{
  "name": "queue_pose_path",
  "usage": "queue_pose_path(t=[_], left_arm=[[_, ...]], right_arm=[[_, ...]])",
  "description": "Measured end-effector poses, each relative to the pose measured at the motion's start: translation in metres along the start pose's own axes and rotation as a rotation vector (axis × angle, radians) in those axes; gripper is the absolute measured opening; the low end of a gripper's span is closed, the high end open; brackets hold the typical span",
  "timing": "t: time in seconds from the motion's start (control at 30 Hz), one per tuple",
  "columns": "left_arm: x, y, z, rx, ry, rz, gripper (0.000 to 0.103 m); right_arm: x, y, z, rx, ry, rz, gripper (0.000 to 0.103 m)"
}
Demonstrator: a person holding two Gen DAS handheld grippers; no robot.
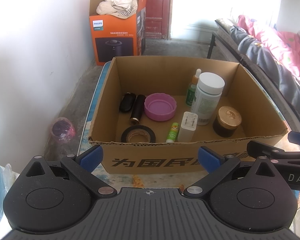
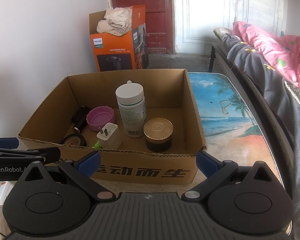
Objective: Organize rigid objects
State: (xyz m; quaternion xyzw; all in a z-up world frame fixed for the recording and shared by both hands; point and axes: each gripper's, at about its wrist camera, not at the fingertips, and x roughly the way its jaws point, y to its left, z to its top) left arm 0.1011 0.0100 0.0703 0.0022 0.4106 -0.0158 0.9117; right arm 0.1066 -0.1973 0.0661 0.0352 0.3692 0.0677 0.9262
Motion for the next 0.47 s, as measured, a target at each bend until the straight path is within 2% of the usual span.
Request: queue_pose_path(t=[0.47], left_arm=[[0.0012,0.0007,-0.0006,-0.001,0.000,0.004,0.102]], right_arm=[[0.0040,-0.0005,-0.0001,0.000,0.006,0.006,0.103]])
